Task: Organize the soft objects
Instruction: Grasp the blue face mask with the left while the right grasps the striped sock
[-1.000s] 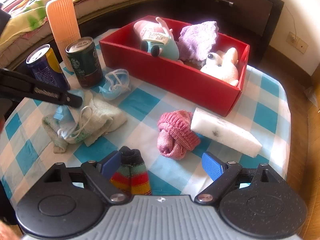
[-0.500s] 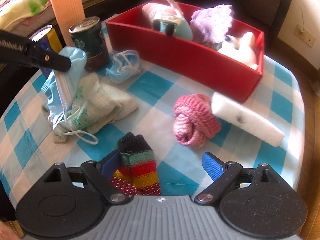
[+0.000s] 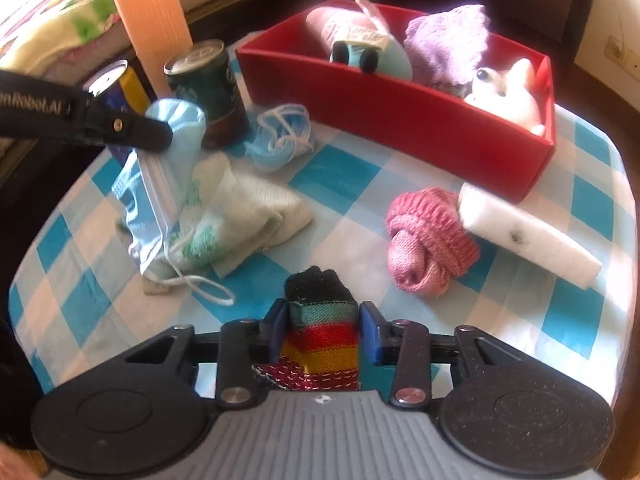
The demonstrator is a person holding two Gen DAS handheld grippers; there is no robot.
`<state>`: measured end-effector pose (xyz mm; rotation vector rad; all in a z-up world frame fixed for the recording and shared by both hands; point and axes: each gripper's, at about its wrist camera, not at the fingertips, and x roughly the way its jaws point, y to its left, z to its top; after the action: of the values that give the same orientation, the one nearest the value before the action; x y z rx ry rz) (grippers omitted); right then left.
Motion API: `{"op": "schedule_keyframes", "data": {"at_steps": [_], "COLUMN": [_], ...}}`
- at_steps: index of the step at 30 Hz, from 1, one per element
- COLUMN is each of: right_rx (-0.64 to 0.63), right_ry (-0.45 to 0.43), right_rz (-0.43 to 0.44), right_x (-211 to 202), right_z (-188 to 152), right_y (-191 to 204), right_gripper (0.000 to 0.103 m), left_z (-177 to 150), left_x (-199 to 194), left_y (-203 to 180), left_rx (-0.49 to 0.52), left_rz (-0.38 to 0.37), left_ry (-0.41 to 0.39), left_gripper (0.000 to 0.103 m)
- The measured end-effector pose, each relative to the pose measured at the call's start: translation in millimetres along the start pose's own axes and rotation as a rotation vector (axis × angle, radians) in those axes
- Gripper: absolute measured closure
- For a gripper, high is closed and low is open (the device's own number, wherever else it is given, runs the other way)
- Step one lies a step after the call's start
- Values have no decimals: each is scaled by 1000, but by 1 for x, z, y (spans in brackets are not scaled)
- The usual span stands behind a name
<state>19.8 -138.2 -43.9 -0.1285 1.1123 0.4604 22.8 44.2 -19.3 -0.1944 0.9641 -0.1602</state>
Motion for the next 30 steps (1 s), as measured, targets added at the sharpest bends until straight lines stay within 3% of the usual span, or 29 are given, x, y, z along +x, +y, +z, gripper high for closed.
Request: {"op": "schedule_keyframes", "data": {"at_steps": [9, 14, 16, 17, 18, 19, 20, 23, 25, 27, 29, 30], "right_rx": [26, 67, 102, 110, 105, 93, 77, 29, 26, 14, -1, -5], "right_ry": [-16, 7, 22, 20, 29, 35, 32, 38, 38, 43, 53, 55], "right_rz": [-17, 9, 29, 29, 15, -8, -31, -53, -58, -74, -111, -110], "right_x": [-13, -4, -1, -1, 1, 3, 4, 8, 11, 17, 22, 24], "right_z": [4, 2, 1, 1, 1, 0, 0, -2, -3, -4, -6, -6], "right_y": [-12, -14, -19, -19, -17, -14, -10, -2, 0, 2, 4, 3], "right_gripper": [103, 103, 95, 84, 62, 52, 40, 39, 39, 39, 42, 44], "left_z": [-4, -8, -10, -11, -12, -13, -14, -18, -20, -24, -29, -31], "left_x": [6, 13, 16, 17, 19, 20, 21, 25, 30, 38, 46, 51], "left_y": [-11, -14, -15, -15, -15, -15, -16, -19, -20, -23, -27, -29], "left_rx": [44, 76, 89, 95, 96, 99, 109, 137, 152, 181, 243, 270], "left_rz": [10, 13, 22, 26, 31, 38, 44, 70, 88, 128, 190, 223], "left_ry": [19, 51, 60, 66, 71, 73, 78, 84, 96, 107, 106, 105], "left_gripper": [99, 98, 97, 96, 96, 95, 92, 83, 70, 41, 26, 24]}}
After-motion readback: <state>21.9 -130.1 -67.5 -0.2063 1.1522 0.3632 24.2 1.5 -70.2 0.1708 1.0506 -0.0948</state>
